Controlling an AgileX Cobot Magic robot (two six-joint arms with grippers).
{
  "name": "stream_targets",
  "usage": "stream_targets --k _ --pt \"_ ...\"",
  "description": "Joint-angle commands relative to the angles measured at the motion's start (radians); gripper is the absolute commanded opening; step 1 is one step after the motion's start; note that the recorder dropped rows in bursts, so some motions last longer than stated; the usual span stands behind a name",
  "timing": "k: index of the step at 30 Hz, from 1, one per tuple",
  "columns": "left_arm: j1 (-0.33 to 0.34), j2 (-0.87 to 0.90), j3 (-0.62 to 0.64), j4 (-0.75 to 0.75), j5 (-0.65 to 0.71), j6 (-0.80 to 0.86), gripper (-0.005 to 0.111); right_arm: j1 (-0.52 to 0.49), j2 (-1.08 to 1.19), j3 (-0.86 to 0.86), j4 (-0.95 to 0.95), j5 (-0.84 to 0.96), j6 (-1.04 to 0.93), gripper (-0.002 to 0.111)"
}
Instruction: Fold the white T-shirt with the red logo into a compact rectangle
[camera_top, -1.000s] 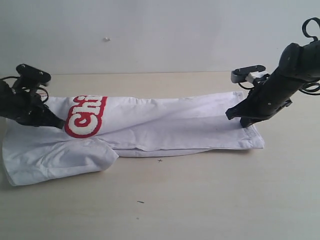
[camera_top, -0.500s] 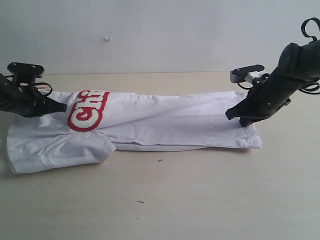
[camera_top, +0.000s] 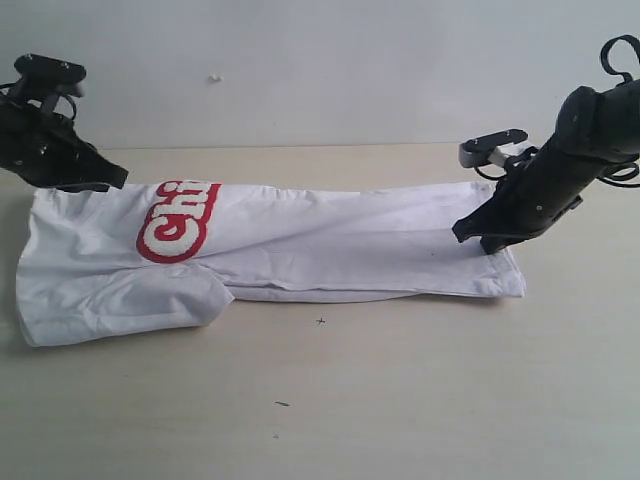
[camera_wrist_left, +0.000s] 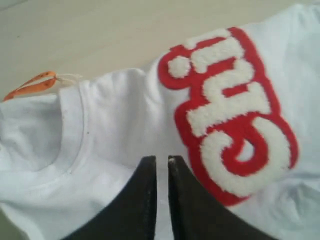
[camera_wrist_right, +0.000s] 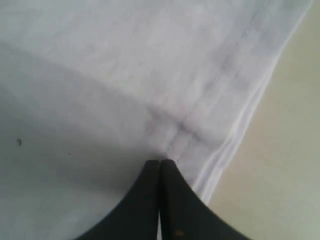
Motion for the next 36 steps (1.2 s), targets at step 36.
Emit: stream_targets --k 36 --pt "-0.311 -0.08 0.355 0.18 0.008 0.207 0.049 -0.009 -0.028 0.002 -0.175 -0.014 0.2 0.0"
